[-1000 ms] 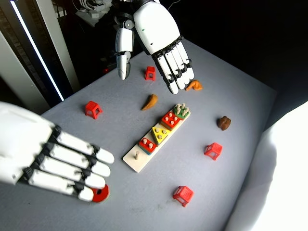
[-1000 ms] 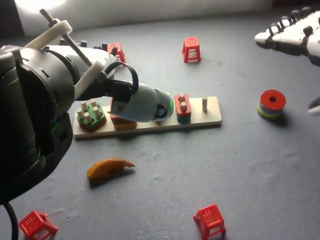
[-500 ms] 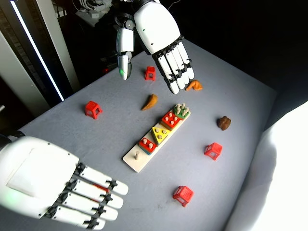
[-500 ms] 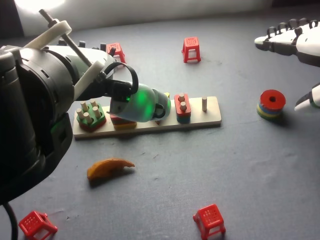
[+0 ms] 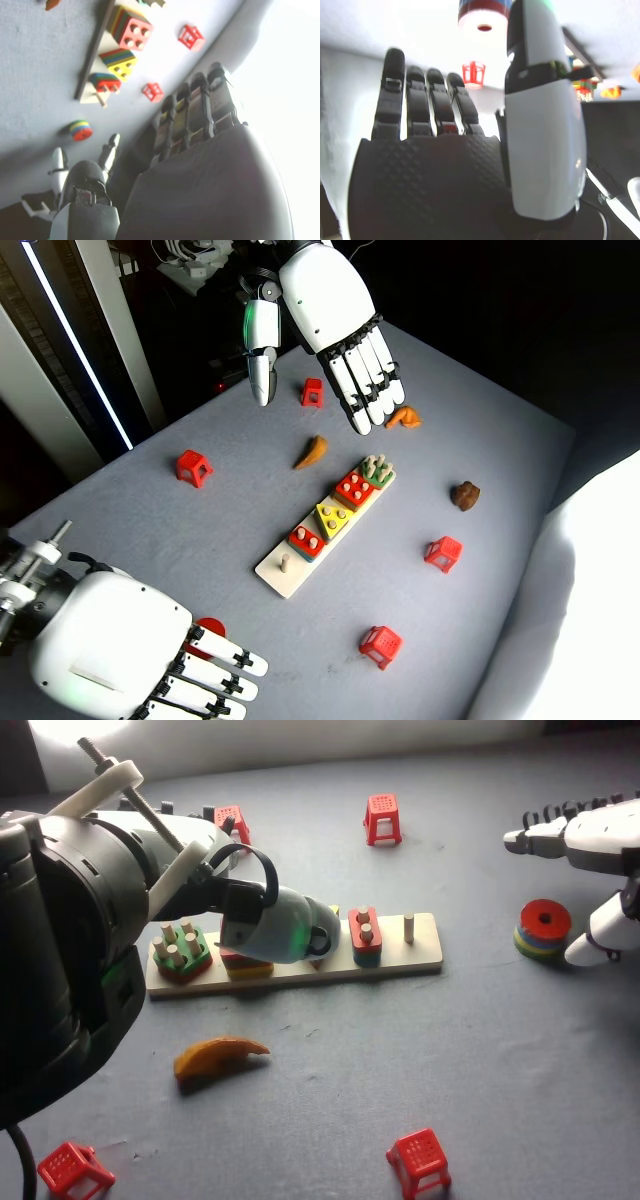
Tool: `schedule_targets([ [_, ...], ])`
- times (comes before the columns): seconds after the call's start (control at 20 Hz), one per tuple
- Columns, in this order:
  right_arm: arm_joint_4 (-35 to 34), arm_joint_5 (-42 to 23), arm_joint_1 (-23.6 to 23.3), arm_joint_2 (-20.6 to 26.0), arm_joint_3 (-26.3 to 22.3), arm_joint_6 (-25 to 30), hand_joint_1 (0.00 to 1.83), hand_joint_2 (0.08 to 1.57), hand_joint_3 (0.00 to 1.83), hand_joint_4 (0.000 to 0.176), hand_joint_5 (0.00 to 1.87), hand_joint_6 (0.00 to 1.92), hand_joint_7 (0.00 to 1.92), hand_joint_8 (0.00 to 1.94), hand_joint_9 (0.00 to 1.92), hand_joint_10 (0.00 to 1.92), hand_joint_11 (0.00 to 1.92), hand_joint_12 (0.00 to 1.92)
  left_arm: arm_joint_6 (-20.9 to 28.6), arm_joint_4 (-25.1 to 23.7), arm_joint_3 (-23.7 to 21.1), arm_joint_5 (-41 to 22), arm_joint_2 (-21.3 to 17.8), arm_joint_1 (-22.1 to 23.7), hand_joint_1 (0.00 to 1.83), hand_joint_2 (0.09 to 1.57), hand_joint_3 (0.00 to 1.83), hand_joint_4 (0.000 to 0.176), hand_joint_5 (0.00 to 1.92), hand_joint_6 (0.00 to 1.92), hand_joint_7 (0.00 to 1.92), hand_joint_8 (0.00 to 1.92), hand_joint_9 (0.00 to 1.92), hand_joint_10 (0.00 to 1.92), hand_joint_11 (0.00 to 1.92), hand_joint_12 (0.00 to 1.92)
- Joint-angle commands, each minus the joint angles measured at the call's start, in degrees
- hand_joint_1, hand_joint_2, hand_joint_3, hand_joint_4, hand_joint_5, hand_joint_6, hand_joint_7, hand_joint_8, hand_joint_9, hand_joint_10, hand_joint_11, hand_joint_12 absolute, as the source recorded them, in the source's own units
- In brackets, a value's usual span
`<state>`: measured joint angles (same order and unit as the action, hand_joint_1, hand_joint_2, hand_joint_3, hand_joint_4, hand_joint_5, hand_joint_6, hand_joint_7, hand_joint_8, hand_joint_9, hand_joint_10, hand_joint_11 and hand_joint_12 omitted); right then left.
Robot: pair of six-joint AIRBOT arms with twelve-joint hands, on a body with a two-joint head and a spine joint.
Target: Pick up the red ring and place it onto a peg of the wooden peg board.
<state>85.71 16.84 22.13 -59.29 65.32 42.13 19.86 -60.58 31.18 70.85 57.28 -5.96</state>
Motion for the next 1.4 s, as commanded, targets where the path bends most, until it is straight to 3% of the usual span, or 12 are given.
schedule_targets([
  [0.0,-0.6,0.9,0.1,-0.2,0.6,-1.5,1.17,0.94,0.0,0.0,0.01,0.0,0.0,0.0,0.01,0.0,0.0,0.64,0.1,-5.0,0.1,0.0,-0.3,0.3,0.0,1.13,0.01,0.0,0.04,0.0,0.05,0.0,0.04,0.0,0.03,0.02],
  [0.35,-0.6,1.1,1.0,-4.3,4.2,-1.9,1.15,0.91,0.0,0.0,0.06,0.01,0.03,0.01,0.04,0.01,0.0,0.62,0.1,-5.0,0.1,0.0,-0.3,0.3,0.0,1.12,0.0,0.0,0.04,0.01,0.02,0.0,0.01,0.0,0.0,0.01],
  [0.4,-0.6,1.1,1.1,-4.6,4.5,-1.9,1.13,0.94,0.0,0.0,0.12,0.02,0.08,0.01,0.09,0.02,0.0,0.78,0.1,-5.0,0.1,0.0,-0.3,0.3,0.0,1.13,0.01,0.0,0.03,0.01,0.02,0.01,0.02,0.01,0.02,0.01],
  [0.5,-0.6,1.1,1.3,-5.1,5.0,-1.9,1.16,1.0,0.02,0.0,0.16,0.02,0.12,0.01,0.12,0.03,0.0,0.85,0.1,-5.0,0.1,0.0,-0.3,0.3,0.0,1.13,0.01,0.0,0.02,0.0,0.02,0.0,0.0,0.0,0.0,0.0],
  [0.55,-0.6,1.1,1.4,-5.4,5.4,-1.9,1.16,1.01,0.02,0.0,0.23,0.04,0.21,0.03,0.2,0.05,0.0,1.02,0.1,-5.0,0.1,0.0,-0.3,0.3,0.0,1.13,0.01,0.0,0.04,0.01,0.03,0.01,0.01,0.0,0.01,0.01],
  [0.6,-0.6,1.1,1.5,-5.6,5.7,-1.9,1.16,1.01,0.02,0.0,0.23,0.04,0.21,0.03,0.2,0.05,0.0,1.02,0.1,-5.0,0.1,0.0,-0.3,0.3,0.0,1.13,0.01,0.0,0.04,0.01,0.03,0.01,0.01,0.0,0.01,0.01],
  [0.7,-0.6,0.9,1.6,-6.1,6.5,-1.9,1.21,1.01,0.0,0.0,0.45,0.07,0.51,0.07,0.46,0.14,0.04,1.34,0.1,-5.0,0.1,0.0,-0.3,0.3,0.0,1.13,0.0,0.0,0.05,0.01,0.03,0.01,0.02,0.0,0.02,0.01],
  [0.8,-0.6,0.7,1.6,-6.2,6.8,-1.8,1.27,1.02,0.0,0.0,0.84,0.13,0.9,0.09,0.81,0.23,0.39,1.3,0.1,-5.0,0.1,0.0,-0.3,0.3,0.0,1.12,0.0,0.0,0.03,0.0,0.01,0.0,0.0,0.0,0.01,0.0],
  [0.85,-0.6,0.6,1.6,-6.2,6.7,-1.8,1.36,1.07,0.0,0.0,0.94,0.8,1.07,0.6,0.93,0.9,0.6,1.25,0.1,-5.0,0.1,0.0,-0.3,0.3,0.0,1.13,0.0,0.0,0.03,0.0,0.0,0.0,0.0,0.0,0.0,0.0],
  [0.9,-0.6,0.6,1.6,-6.3,6.7,-1.9,1.39,1.05,0.0,0.0,1.04,0.83,1.11,0.74,1.06,0.95,0.84,1.1,0.1,-5.0,0.1,0.0,-0.3,0.3,0.0,1.14,0.01,0.0,0.03,0.0,0.0,0.0,0.0,0.0,0.0,0.0],
  [1.05,-0.5,0.5,1.5,-6.3,6.7,-2.1,1.39,1.05,0.0,0.0,1.05,0.82,1.11,0.71,1.11,0.91,0.93,1.03,0.1,-5.0,0.1,0.0,-0.3,0.3,0.0,1.14,0.01,0.0,0.02,0.0,0.01,0.0,0.0,0.0,0.0,0.0],
  [1.35,-0.5,0.4,0.0,-5.4,5.8,-3.7,1.4,1.05,0.0,0.0,1.05,0.84,1.12,0.72,1.1,0.91,0.91,1.02,0.2,-5.0,0.1,0.0,-0.3,0.3,0.0,1.13,0.0,0.0,0.02,0.0,0.01,0.0,0.0,0.0,0.0,0.0],
])
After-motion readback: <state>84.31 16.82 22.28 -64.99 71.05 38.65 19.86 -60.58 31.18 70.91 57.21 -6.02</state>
